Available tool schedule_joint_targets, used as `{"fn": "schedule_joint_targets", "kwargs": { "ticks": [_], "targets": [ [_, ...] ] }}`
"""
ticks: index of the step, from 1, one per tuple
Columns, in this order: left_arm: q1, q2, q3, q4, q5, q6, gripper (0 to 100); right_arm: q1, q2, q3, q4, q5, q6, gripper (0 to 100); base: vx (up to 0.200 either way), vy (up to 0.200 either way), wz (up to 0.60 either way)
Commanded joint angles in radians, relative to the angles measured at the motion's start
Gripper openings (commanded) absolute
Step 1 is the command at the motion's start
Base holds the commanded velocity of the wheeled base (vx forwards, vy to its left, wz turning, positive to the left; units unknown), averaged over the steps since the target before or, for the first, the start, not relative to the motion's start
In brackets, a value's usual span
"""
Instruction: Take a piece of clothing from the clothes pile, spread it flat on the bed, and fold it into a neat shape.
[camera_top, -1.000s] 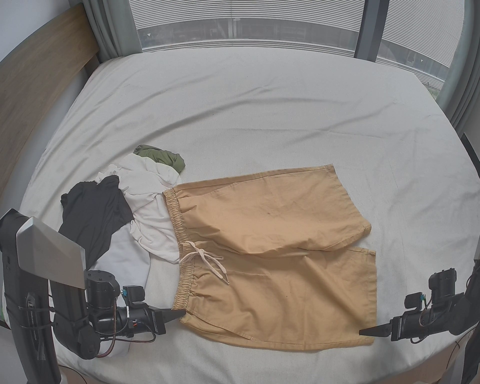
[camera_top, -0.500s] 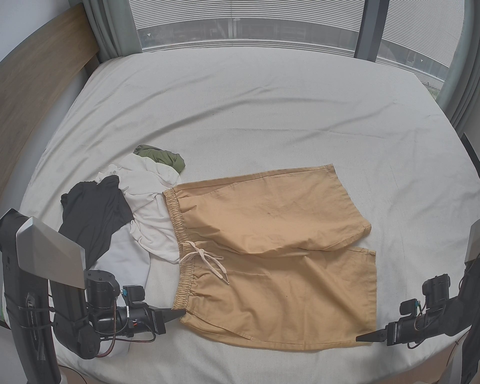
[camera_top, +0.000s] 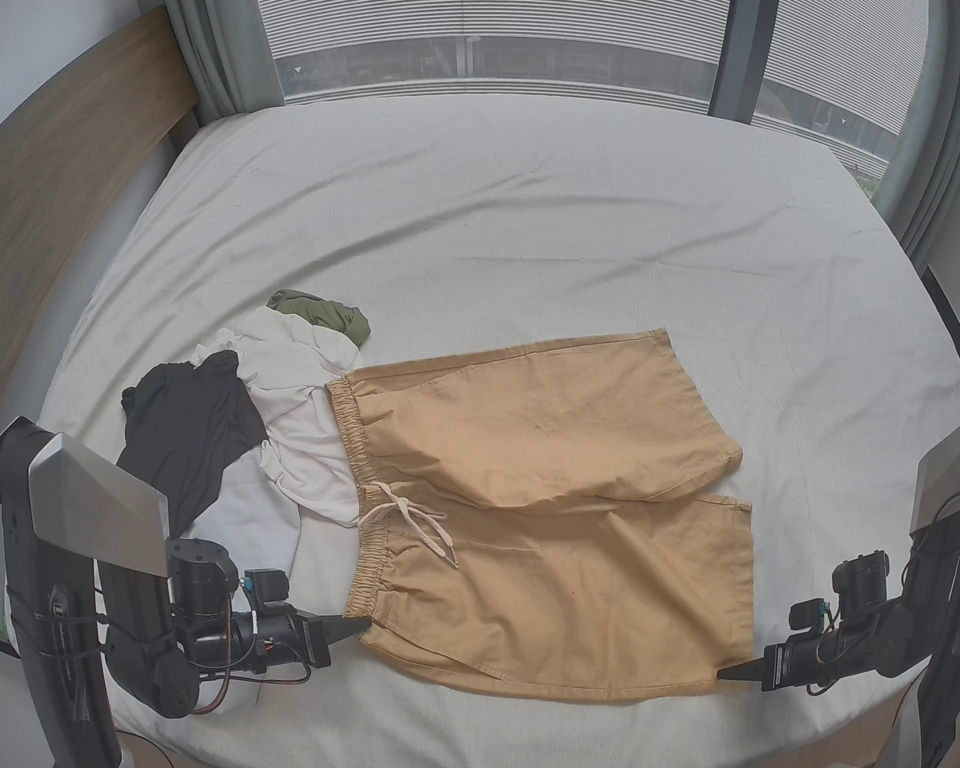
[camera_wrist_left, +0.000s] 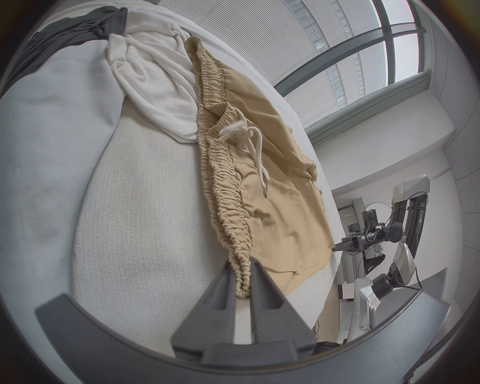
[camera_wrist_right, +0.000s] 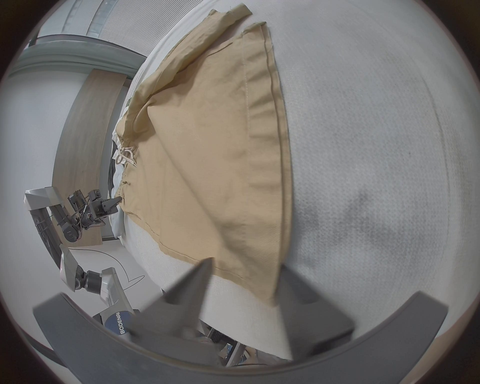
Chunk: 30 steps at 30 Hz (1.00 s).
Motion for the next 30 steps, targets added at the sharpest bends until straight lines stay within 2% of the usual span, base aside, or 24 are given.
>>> {"fn": "schedule_joint_targets", "kwargs": {
  "ticks": [1, 11, 16, 20, 25, 30],
  "targets": [
    [0.000, -0.002, 0.000, -0.003, 0.000, -0.001, 0, -0.004, 0.012, 0.018, 0.004, 0.002, 0.001, 0, 0.000, 0.000, 0.00],
    [0.009, -0.025, 0.037, -0.003, -0.007, -0.001, 0, -0.010, 0.008, 0.018, -0.058, 0.024, -0.008, 0, 0.000, 0.000, 0.00],
    [0.029, -0.060, 0.084, -0.003, -0.063, 0.001, 0, -0.013, -0.011, 0.018, -0.067, 0.027, -0.043, 0, 0.000, 0.000, 0.00],
    [0.061, -0.082, 0.124, -0.001, -0.084, 0.001, 0, -0.016, -0.015, 0.018, -0.065, 0.027, -0.048, 0, 0.000, 0.000, 0.00],
    [0.067, -0.111, 0.175, 0.005, -0.149, 0.004, 0, -0.013, -0.020, 0.018, -0.042, 0.029, -0.048, 0, 0.000, 0.000, 0.00],
    [0.072, -0.114, 0.175, 0.008, -0.153, -0.001, 0, -0.016, -0.058, 0.018, 0.022, 0.029, -0.054, 0, 0.000, 0.000, 0.00]
  ]
}}
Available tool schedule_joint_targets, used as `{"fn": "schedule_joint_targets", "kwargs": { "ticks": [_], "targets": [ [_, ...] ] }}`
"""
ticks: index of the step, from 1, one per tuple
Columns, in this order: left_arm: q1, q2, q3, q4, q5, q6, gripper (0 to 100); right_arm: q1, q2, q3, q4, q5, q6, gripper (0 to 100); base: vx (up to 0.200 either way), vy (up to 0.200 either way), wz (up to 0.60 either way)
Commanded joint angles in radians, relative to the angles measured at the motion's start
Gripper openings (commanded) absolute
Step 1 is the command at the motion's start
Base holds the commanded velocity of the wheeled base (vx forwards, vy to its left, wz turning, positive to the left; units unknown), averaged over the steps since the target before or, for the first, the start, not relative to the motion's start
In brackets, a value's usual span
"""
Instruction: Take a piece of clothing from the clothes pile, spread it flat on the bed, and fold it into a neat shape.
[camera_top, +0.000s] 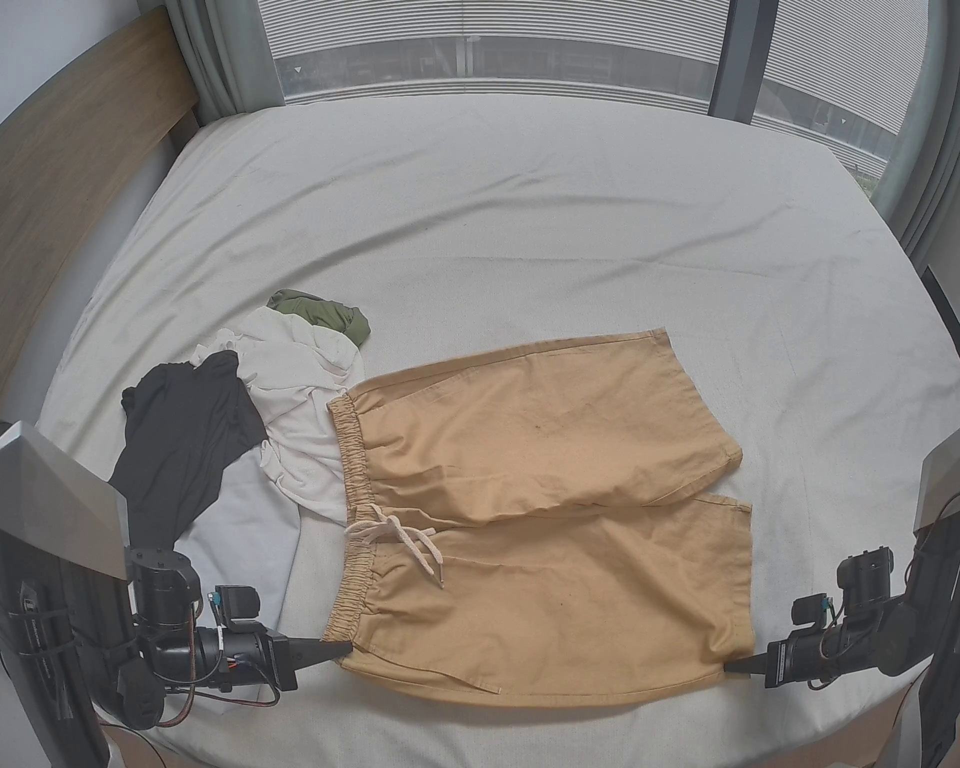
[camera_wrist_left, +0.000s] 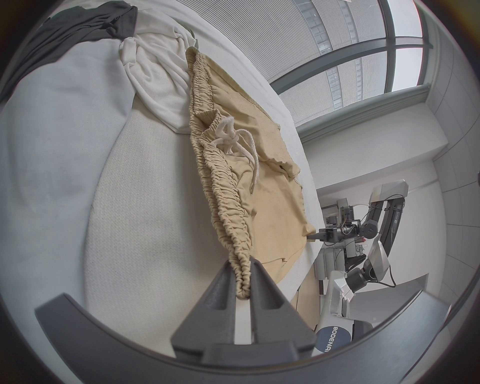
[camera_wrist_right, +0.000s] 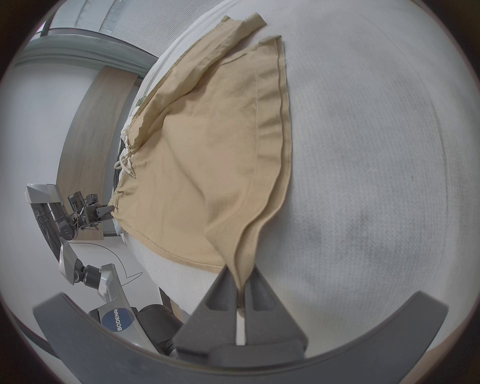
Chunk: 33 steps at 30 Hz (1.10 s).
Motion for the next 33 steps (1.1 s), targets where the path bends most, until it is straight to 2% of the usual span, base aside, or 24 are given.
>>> {"fn": "schedule_joint_targets", "kwargs": {
  "ticks": [1, 4, 9, 16, 21, 24, 33],
  "targets": [
    [0.005, -0.011, 0.021, 0.007, 0.001, -0.002, 0, -0.001, -0.050, 0.018, 0.051, 0.000, -0.009, 0, 0.000, 0.000, 0.00],
    [0.003, -0.011, 0.021, 0.035, 0.004, -0.002, 0, 0.000, -0.093, 0.018, 0.121, 0.000, -0.029, 0, 0.000, 0.000, 0.00],
    [0.000, -0.022, 0.021, 0.099, 0.005, 0.010, 0, 0.000, -0.107, 0.018, 0.137, 0.000, -0.032, 0, 0.000, 0.000, 0.00],
    [0.007, -0.022, 0.021, 0.202, 0.004, 0.104, 0, 0.003, -0.104, 0.018, 0.167, 0.000, -0.038, 0, 0.000, 0.000, 0.00],
    [0.010, -0.023, 0.021, 0.240, 0.002, 0.138, 0, 0.005, -0.109, 0.018, 0.201, 0.000, -0.050, 0, 0.000, 0.000, 0.00],
    [0.025, -0.042, 0.021, 0.305, -0.002, 0.194, 0, 0.006, -0.116, 0.018, 0.241, 0.000, -0.059, 0, 0.000, 0.000, 0.00],
    [0.028, -0.088, 0.021, 0.418, -0.004, 0.256, 0, 0.017, -0.201, 0.018, 0.371, -0.001, -0.073, 0, 0.000, 0.000, 0.00]
  ]
}}
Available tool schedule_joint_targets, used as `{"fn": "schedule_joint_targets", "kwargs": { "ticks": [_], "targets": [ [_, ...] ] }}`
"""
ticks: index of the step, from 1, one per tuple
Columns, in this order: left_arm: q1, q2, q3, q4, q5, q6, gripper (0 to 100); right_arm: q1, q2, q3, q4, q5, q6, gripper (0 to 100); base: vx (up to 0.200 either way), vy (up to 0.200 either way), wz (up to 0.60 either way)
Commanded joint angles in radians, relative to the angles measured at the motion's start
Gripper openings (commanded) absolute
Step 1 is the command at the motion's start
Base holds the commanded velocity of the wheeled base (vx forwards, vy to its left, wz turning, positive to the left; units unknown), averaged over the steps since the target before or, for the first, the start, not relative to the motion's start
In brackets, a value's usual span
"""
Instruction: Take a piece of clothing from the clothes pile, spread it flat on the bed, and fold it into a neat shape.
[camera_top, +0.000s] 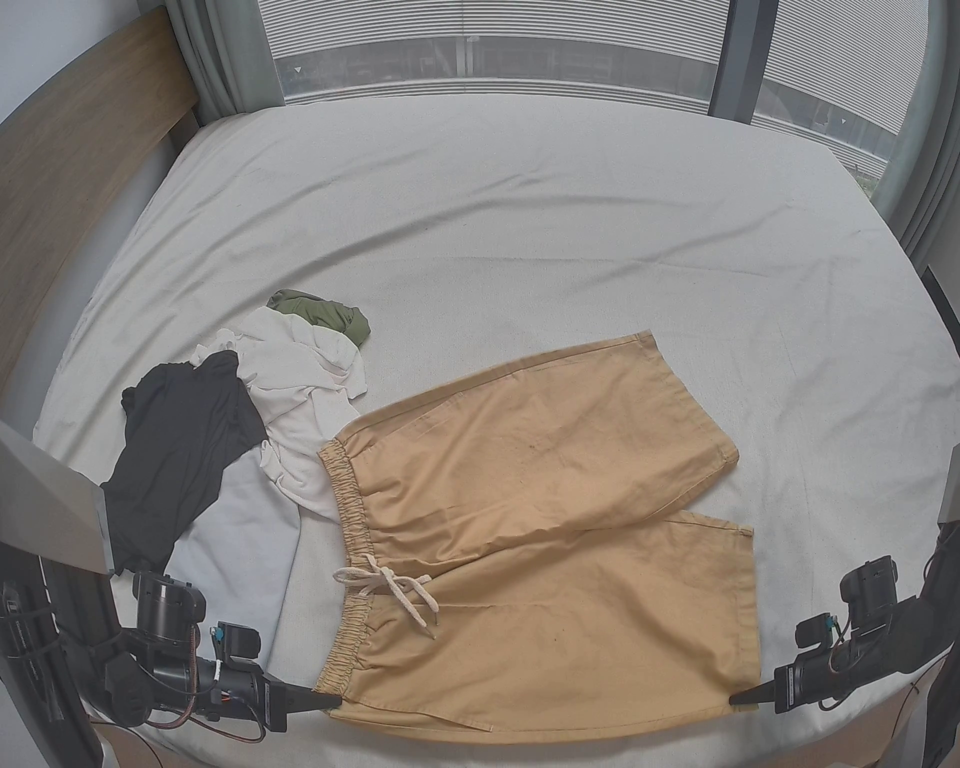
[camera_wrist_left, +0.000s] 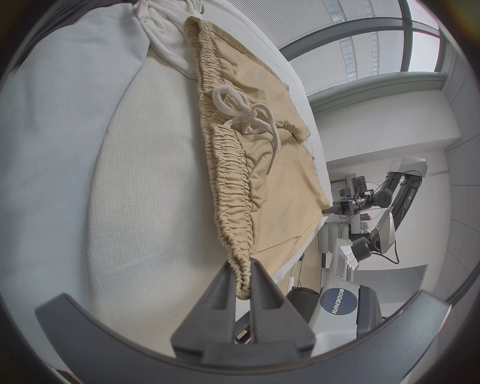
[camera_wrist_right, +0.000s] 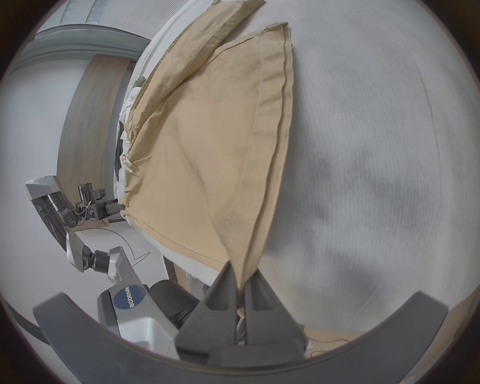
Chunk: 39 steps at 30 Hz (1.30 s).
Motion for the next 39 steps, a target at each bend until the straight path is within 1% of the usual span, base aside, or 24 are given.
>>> {"fn": "schedule_joint_targets", "kwargs": {
  "ticks": [1, 5, 6, 8, 10, 11, 12, 13, 17, 19, 23, 24, 25, 28, 35, 37, 39],
  "targets": [
    [0.002, -0.022, 0.017, 0.026, 0.000, 0.021, 0, 0.005, -0.051, 0.018, 0.037, -0.001, -0.005, 0, 0.000, 0.000, 0.00],
    [0.002, -0.024, 0.017, 0.077, -0.002, 0.065, 0, 0.013, -0.055, 0.018, 0.048, -0.001, -0.005, 0, 0.000, 0.000, 0.00],
    [0.002, -0.025, 0.017, 0.082, -0.008, 0.088, 0, 0.017, -0.057, 0.018, 0.046, -0.001, -0.005, 0, 0.000, 0.000, 0.00],
    [0.002, -0.024, 0.017, 0.074, -0.017, 0.094, 0, 0.019, -0.057, 0.018, 0.037, -0.001, -0.005, 0, 0.000, 0.000, 0.00],
    [0.009, -0.024, 0.014, 0.026, -0.031, 0.085, 0, 0.019, -0.066, 0.018, 0.002, 0.004, -0.004, 0, 0.000, 0.000, 0.00],
    [0.009, -0.024, 0.014, 0.026, -0.031, 0.085, 0, 0.019, -0.068, 0.018, -0.003, 0.004, -0.004, 0, 0.000, 0.000, 0.00],
    [0.017, -0.019, 0.016, -0.030, -0.039, 0.071, 0, 0.017, -0.069, 0.018, -0.052, 0.015, 0.001, 0, 0.000, 0.000, 0.00],
    [0.015, -0.016, 0.016, -0.059, -0.040, 0.058, 0, 0.016, -0.069, 0.018, -0.078, 0.022, 0.002, 0, 0.000, 0.000, 0.00],
    [0.006, -0.016, 0.017, -0.182, -0.042, -0.062, 0, 0.008, -0.078, 0.018, -0.164, 0.078, 0.011, 0, 0.000, 0.000, 0.00],
    [-0.003, -0.018, 0.017, -0.267, -0.042, -0.136, 0, 0.005, -0.089, 0.018, -0.201, 0.101, 0.016, 0, 0.000, 0.000, 0.00],
    [-0.018, -0.014, 0.017, -0.382, -0.040, -0.237, 0, 0.005, -0.092, 0.018, -0.268, 0.124, 0.033, 0, 0.000, 0.000, 0.00],
    [-0.018, -0.014, 0.017, -0.382, -0.040, -0.237, 0, 0.005, -0.092, 0.018, -0.268, 0.124, 0.033, 0, 0.000, 0.000, 0.00],
    [-0.026, -0.018, 0.014, -0.406, -0.040, -0.275, 0, 0.005, -0.091, 0.018, -0.311, 0.144, 0.033, 0, 0.000, 0.000, 0.00],
    [-0.027, -0.021, 0.006, -0.406, -0.040, -0.284, 0, 0.005, -0.088, 0.018, -0.384, 0.154, 0.050, 0, 0.000, 0.000, 0.00],
    [-0.021, -0.018, -0.023, -0.406, -0.040, -0.286, 0, -0.004, -0.083, 0.018, -0.511, 0.154, 0.107, 0, 0.000, 0.000, 0.00],
    [-0.021, -0.018, -0.032, -0.406, -0.040, -0.286, 0, -0.004, -0.081, 0.018, -0.574, 0.154, 0.142, 0, 0.000, 0.000, 0.00],
    [-0.020, -0.018, -0.038, -0.406, -0.039, -0.286, 0, -0.004, -0.081, 0.018, -0.594, 0.154, 0.156, 0, 0.000, 0.000, 0.00]
  ]
}}
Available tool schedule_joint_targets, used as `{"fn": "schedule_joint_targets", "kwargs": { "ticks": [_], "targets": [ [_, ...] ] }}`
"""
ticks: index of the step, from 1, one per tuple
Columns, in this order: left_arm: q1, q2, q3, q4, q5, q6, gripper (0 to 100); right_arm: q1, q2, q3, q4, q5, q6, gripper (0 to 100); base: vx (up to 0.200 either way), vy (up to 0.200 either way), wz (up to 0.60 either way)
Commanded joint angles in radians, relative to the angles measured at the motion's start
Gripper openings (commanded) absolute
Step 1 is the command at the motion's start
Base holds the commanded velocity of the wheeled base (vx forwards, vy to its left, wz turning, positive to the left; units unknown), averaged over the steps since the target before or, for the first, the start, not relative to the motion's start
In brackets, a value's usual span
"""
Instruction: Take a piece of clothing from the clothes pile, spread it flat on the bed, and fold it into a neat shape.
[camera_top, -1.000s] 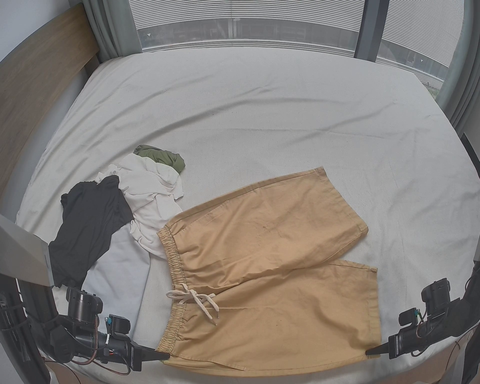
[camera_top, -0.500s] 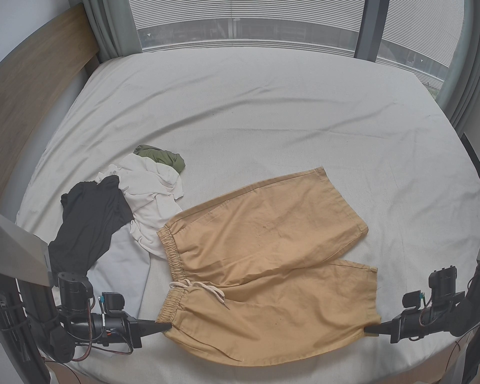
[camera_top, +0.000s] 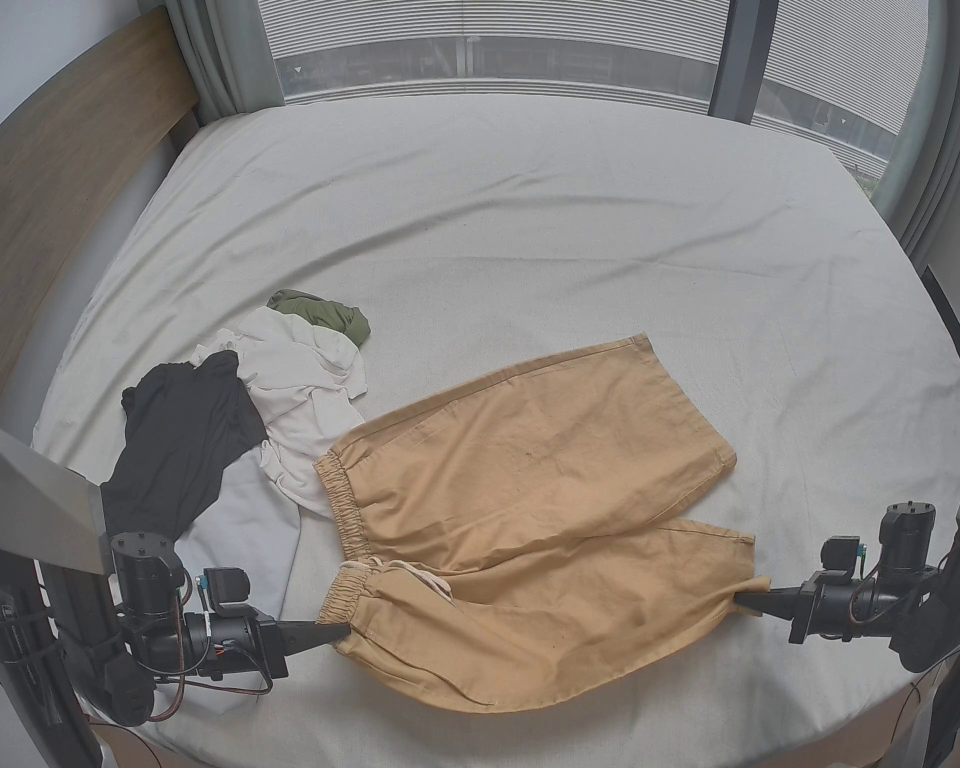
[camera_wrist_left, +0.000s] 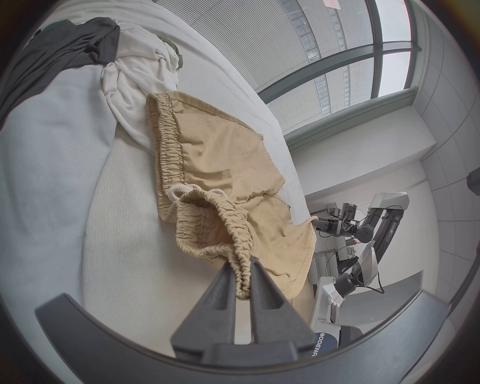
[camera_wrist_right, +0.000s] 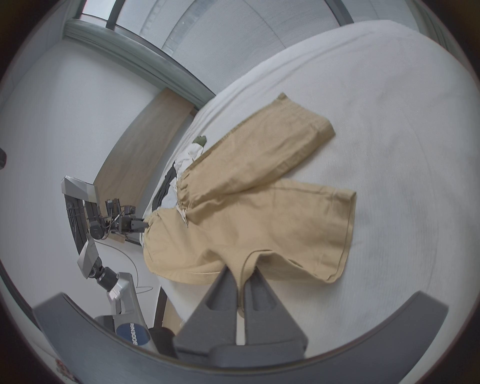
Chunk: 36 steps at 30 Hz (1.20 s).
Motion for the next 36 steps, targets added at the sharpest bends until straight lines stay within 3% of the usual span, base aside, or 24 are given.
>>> {"fn": "schedule_joint_targets", "kwargs": {
  "ticks": [1, 10, 18, 36],
  "targets": [
    [0.005, 0.001, -0.027, -0.002, 0.002, -0.003, 0, 0.000, 0.004, 0.018, -0.064, 0.000, 0.052, 0, 0.000, 0.000, 0.00],
    [0.011, -0.007, -0.063, -0.004, 0.007, -0.033, 0, 0.001, 0.044, 0.013, -0.201, -0.008, 0.118, 0, 0.000, 0.000, 0.00],
    [0.009, -0.034, -0.070, -0.004, 0.010, -0.041, 0, 0.004, 0.044, -0.005, -0.201, -0.008, 0.121, 0, 0.000, 0.000, 0.00],
    [-0.003, -0.046, -0.110, -0.004, 0.088, -0.058, 0, 0.010, -0.058, -0.107, -0.201, -0.042, 0.259, 0, 0.000, 0.000, 0.00]
  ]
}}
